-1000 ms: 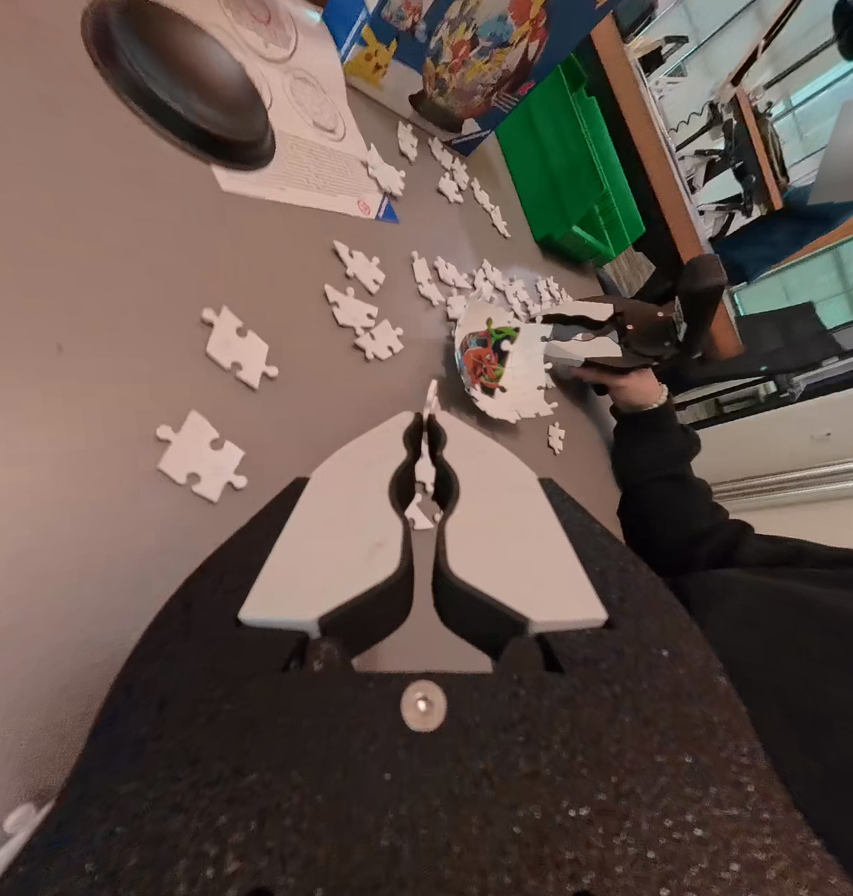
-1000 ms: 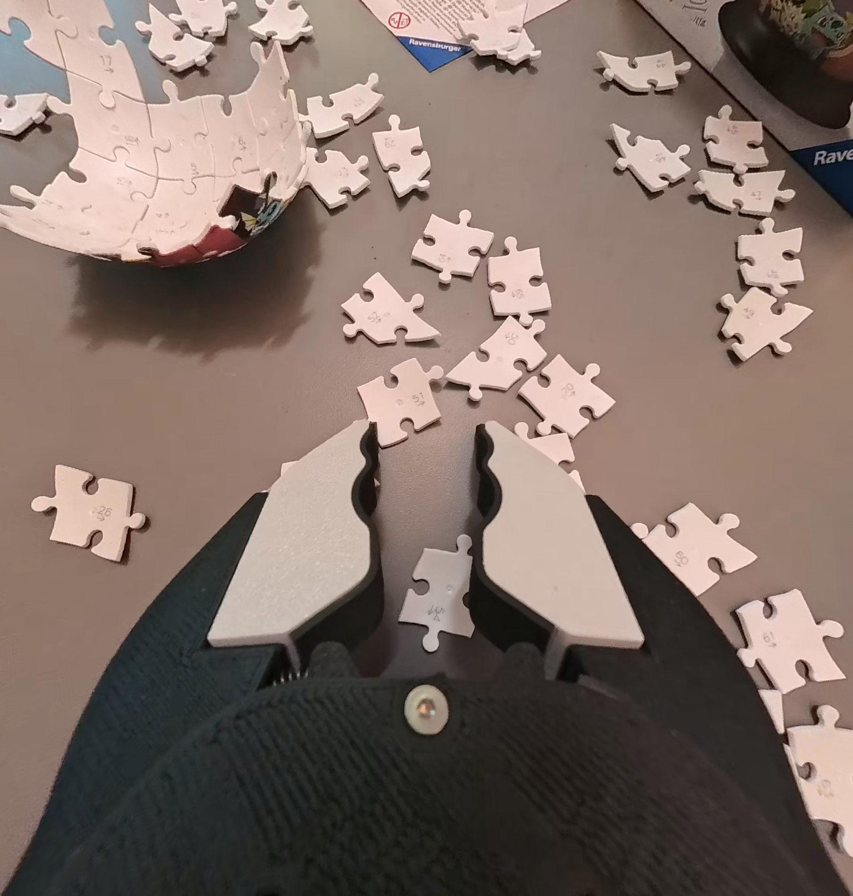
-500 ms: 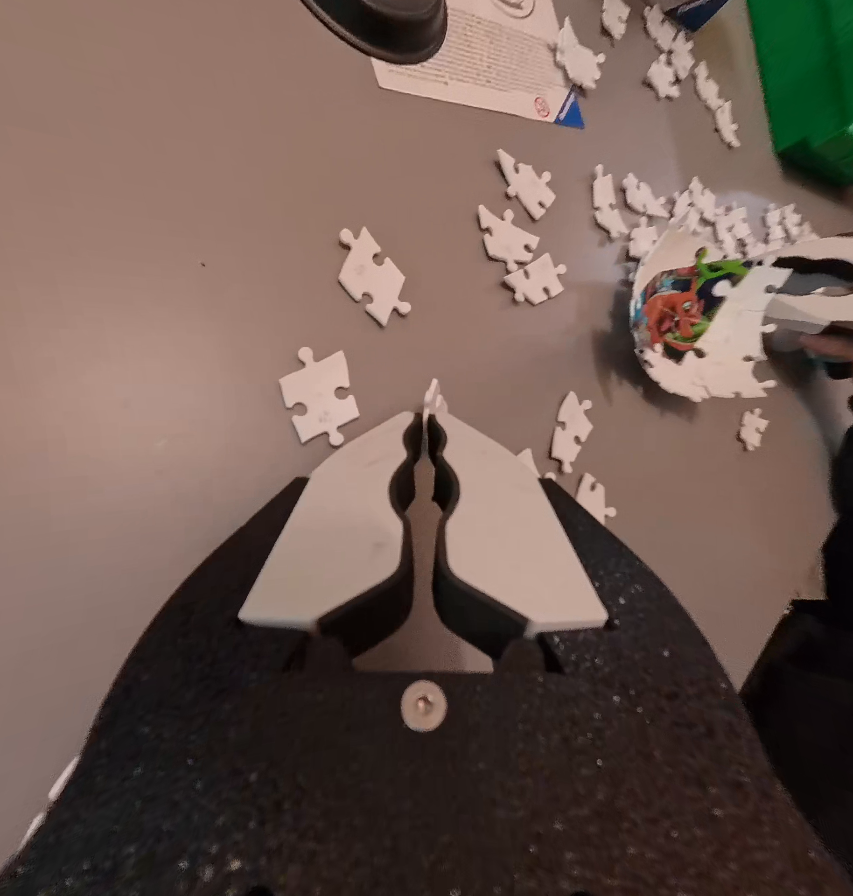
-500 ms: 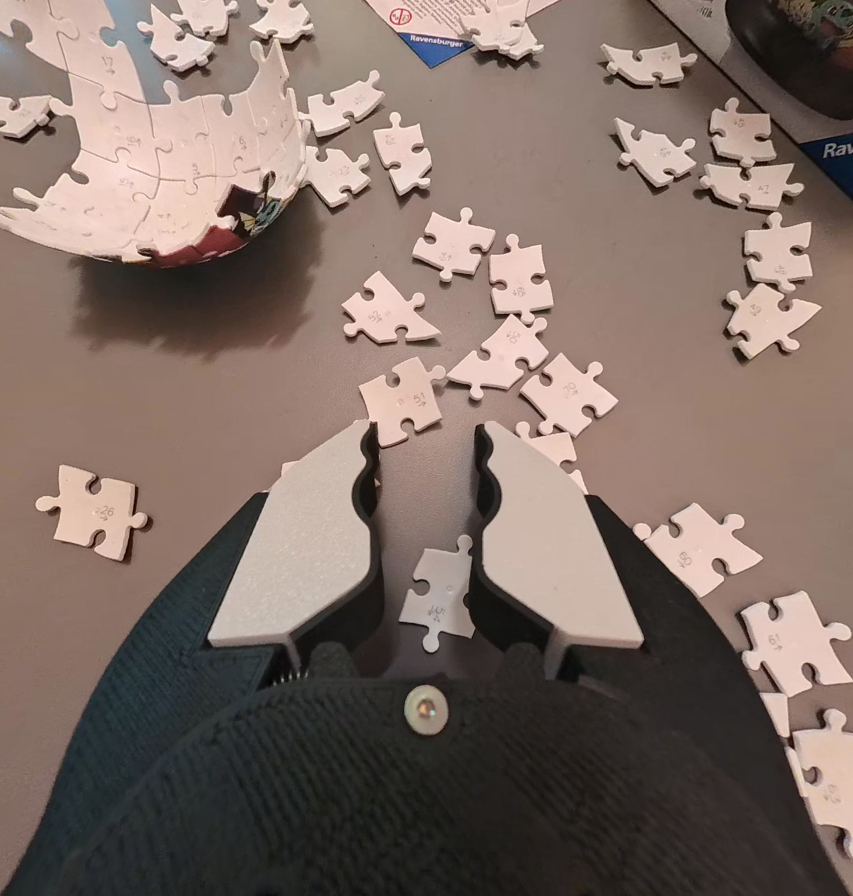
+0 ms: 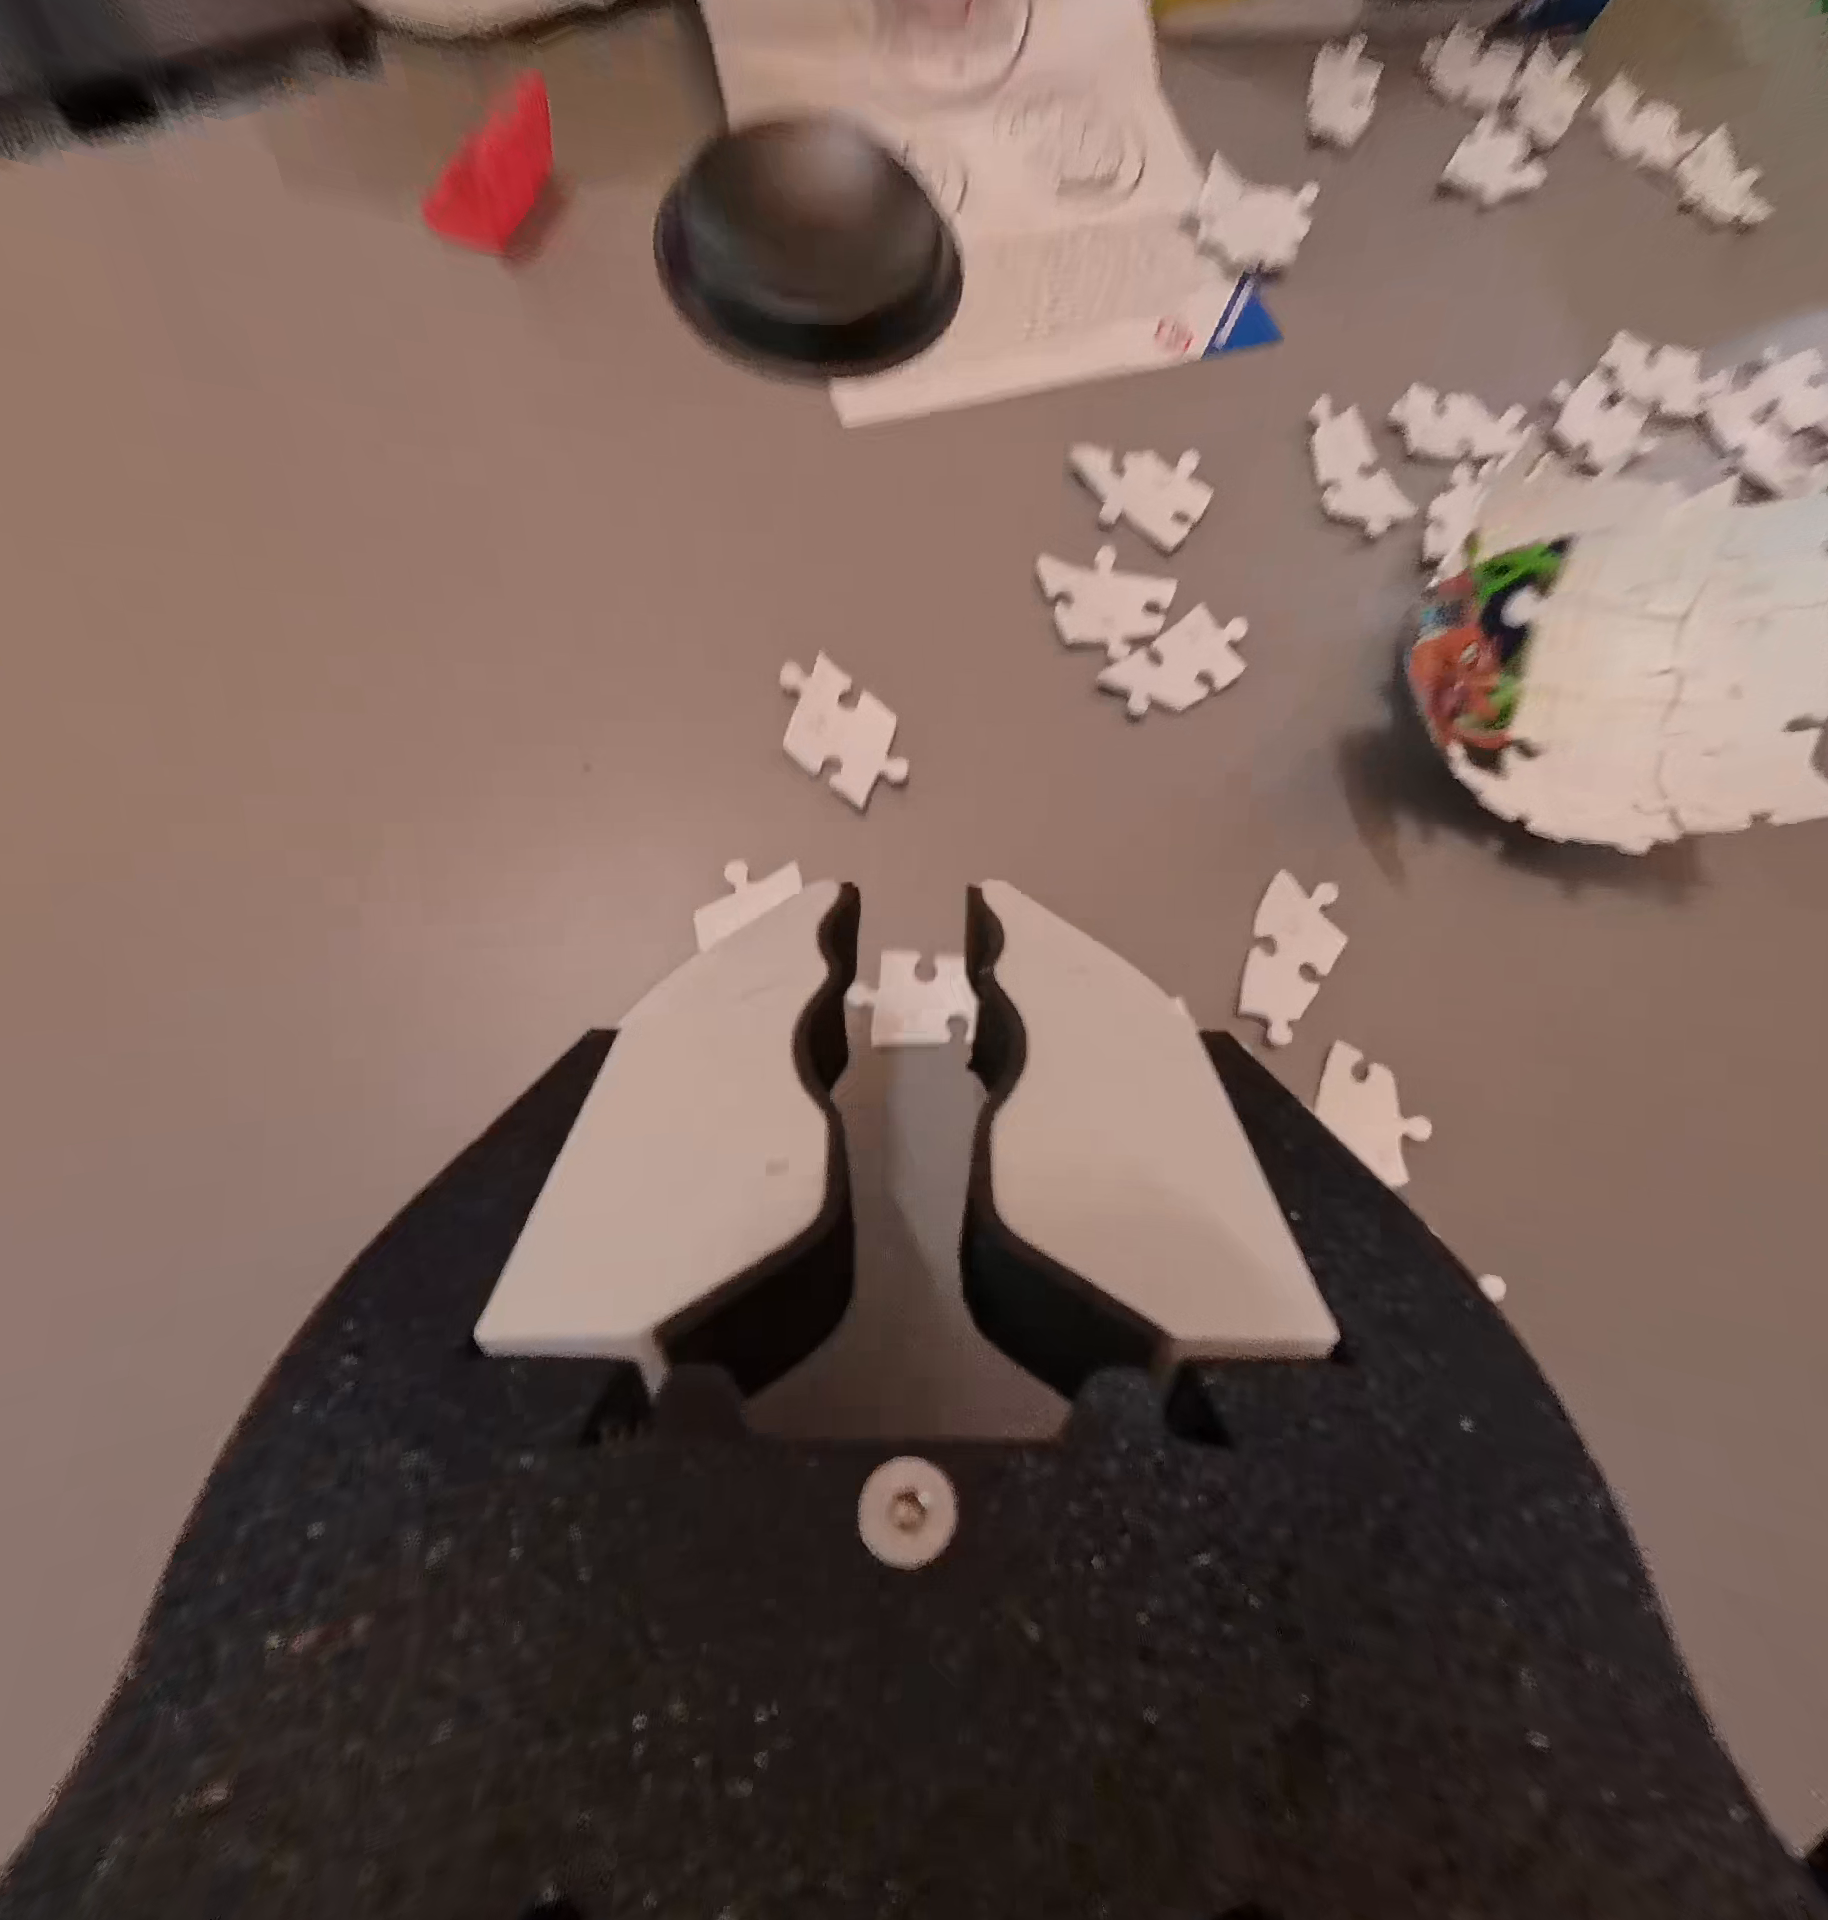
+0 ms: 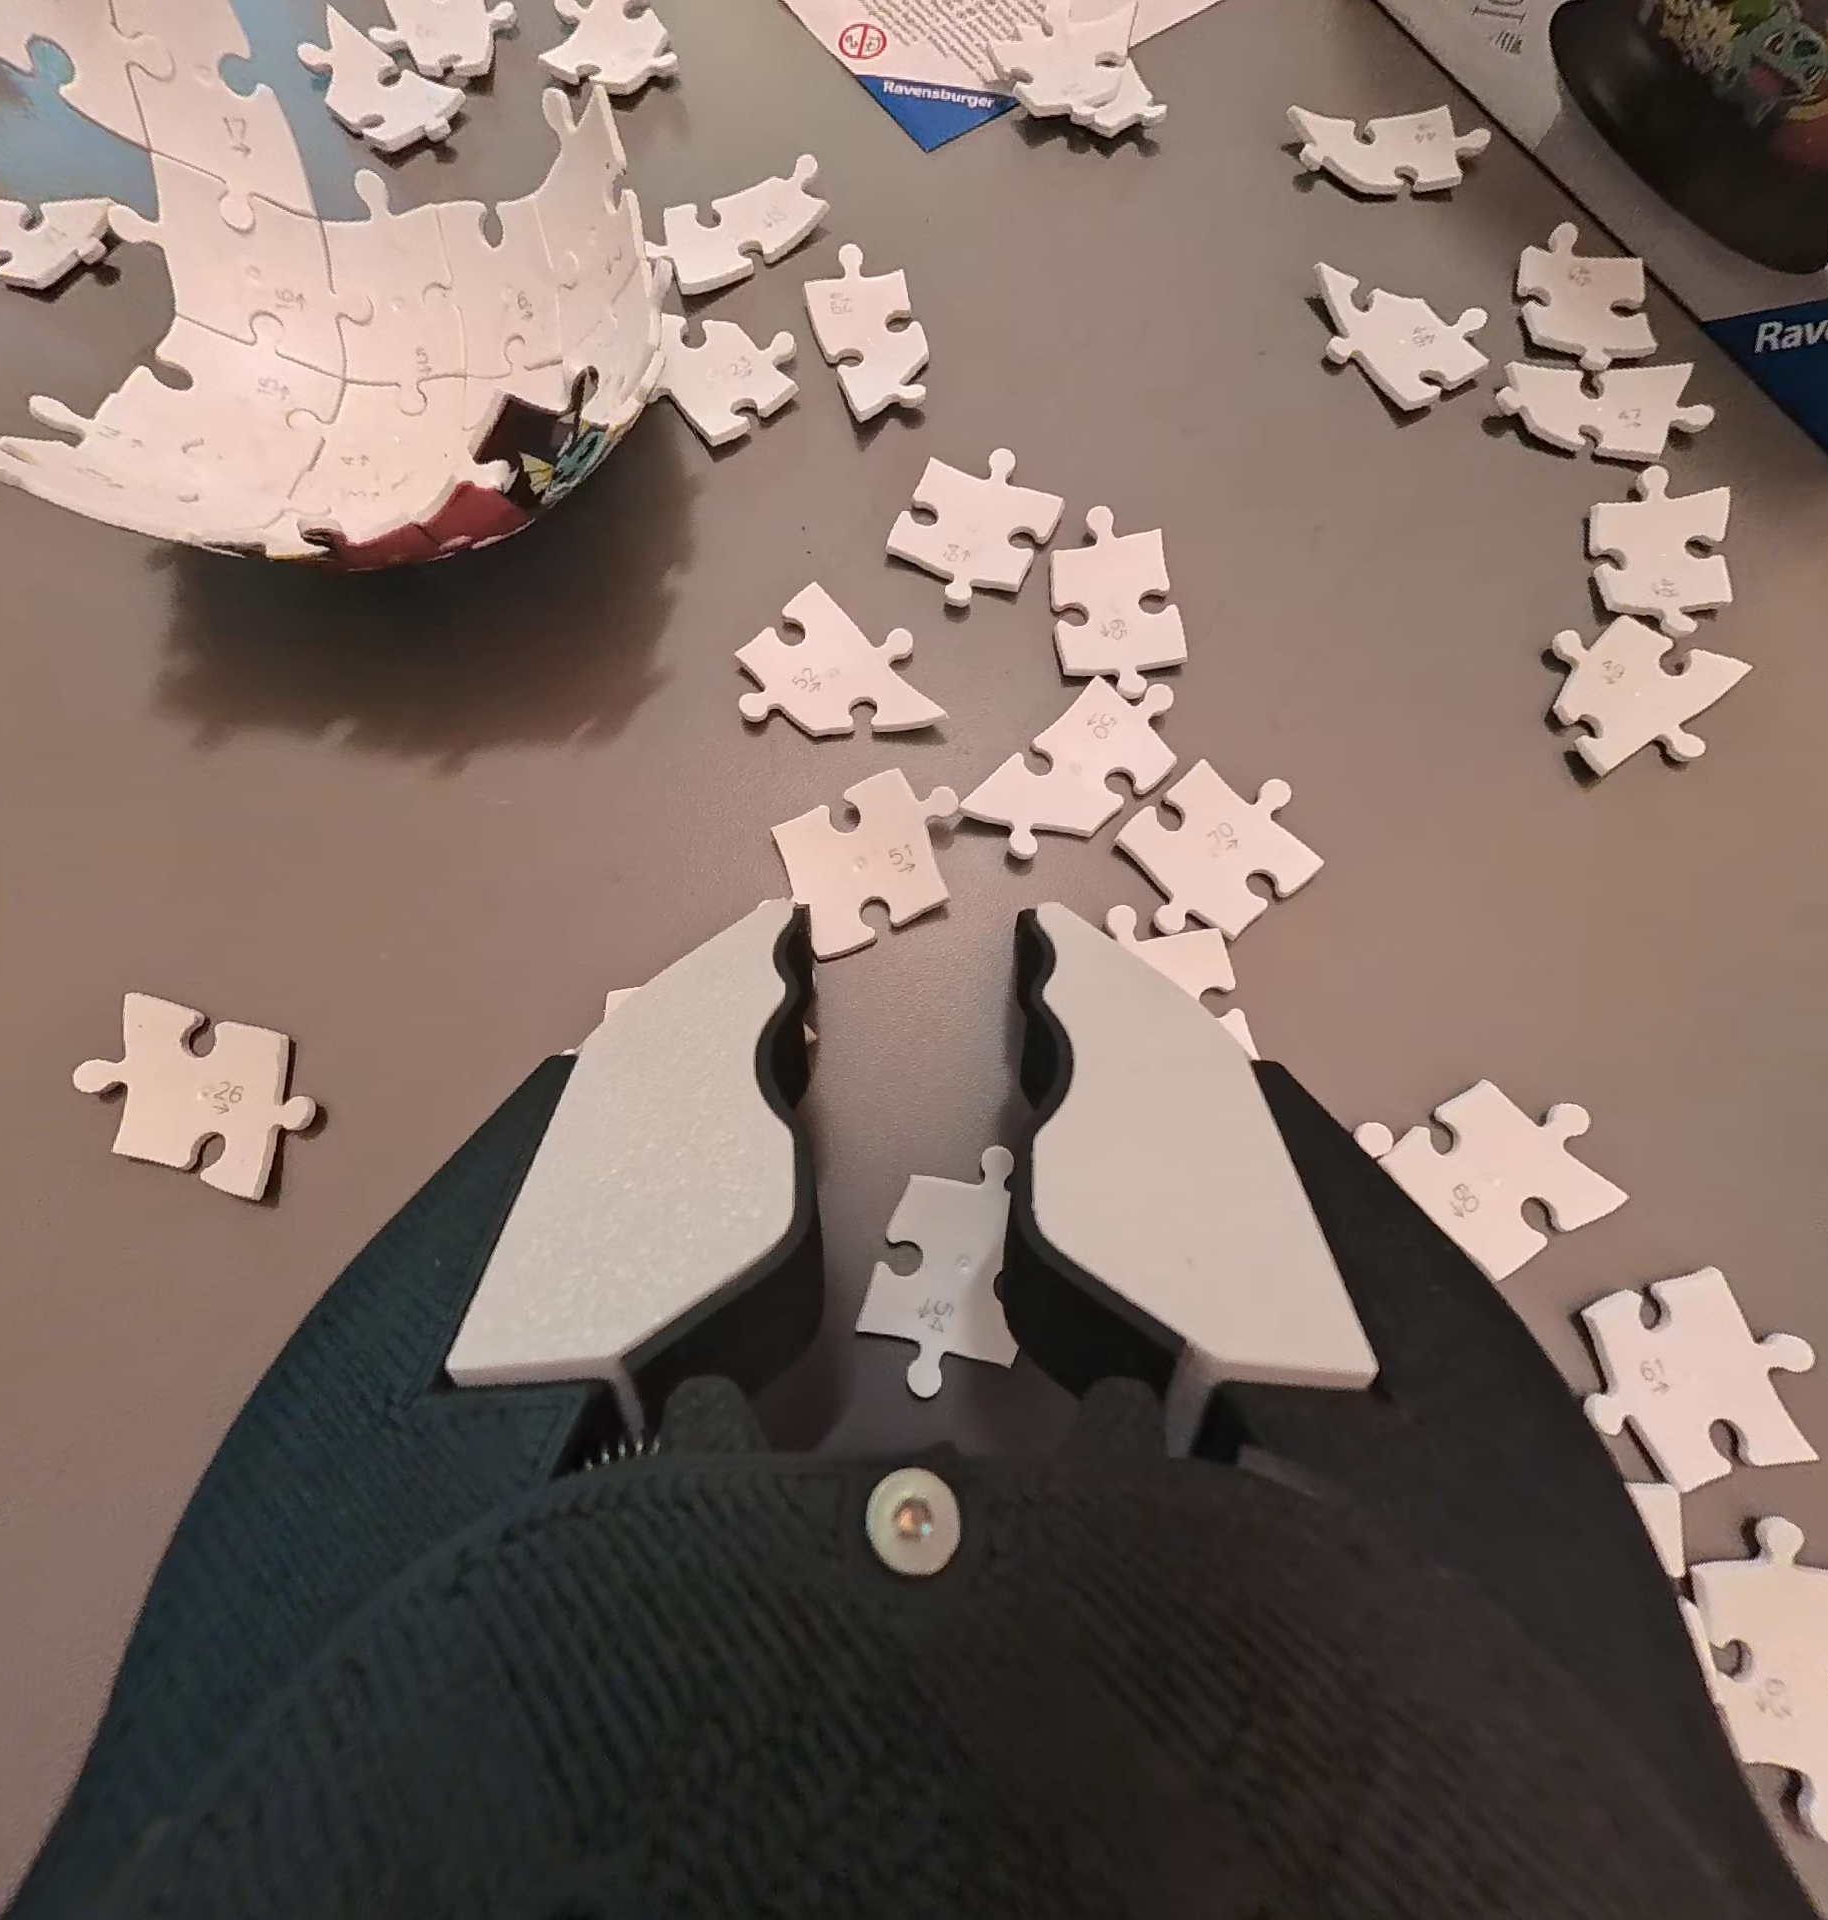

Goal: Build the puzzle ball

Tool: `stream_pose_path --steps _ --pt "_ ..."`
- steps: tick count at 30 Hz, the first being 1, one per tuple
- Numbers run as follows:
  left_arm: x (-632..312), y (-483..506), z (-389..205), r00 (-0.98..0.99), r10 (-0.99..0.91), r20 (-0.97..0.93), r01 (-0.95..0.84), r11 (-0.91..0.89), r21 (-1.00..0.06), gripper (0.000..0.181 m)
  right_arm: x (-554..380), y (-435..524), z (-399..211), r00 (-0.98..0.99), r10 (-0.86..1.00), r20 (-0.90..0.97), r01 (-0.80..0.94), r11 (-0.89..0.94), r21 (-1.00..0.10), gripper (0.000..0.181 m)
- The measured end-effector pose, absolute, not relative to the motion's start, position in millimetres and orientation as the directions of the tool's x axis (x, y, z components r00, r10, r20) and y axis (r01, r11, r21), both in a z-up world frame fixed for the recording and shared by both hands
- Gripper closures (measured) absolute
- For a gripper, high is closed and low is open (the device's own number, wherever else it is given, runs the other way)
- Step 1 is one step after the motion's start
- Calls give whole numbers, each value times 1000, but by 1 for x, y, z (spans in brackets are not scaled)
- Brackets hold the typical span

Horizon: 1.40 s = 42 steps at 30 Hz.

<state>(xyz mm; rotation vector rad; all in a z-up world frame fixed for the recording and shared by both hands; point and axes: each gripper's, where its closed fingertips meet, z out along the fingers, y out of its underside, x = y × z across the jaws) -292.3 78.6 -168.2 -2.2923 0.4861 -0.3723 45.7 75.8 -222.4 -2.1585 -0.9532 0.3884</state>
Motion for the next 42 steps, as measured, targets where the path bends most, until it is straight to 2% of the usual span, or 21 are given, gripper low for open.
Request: stream_pose_path --steps 8,14,19,23,26,42 --pt "-267 87 -147 845 -530 70 -194 -426 -884 162 45 76 -223 677 736 7 510 -462 -726 144" --pt "-266 108 -146 875 -484 22 -145 -304 -941 155 45 75 -223 675 738 2 509 -464 -725 145" --pt "-277 124 -148 908 -416 -54 -178 -265 -948 144 45 75 -223 675 738 2 509 -464 -725 145" --pt "-279 138 -146 924 -383 -22 -135 -270 -953 140 45 75 -223 675 738 2 509 -464 -725 145" --pt "-277 146 -139 930 -368 -24 -112 -220 -969 139 45 76 -223 675 738 2 509 -464 -725 145" --pt "-297 141 -134 922 -231 -312 -341 -95 -935 147 44 75 -223 671 742 2 511 -460 -726 146"
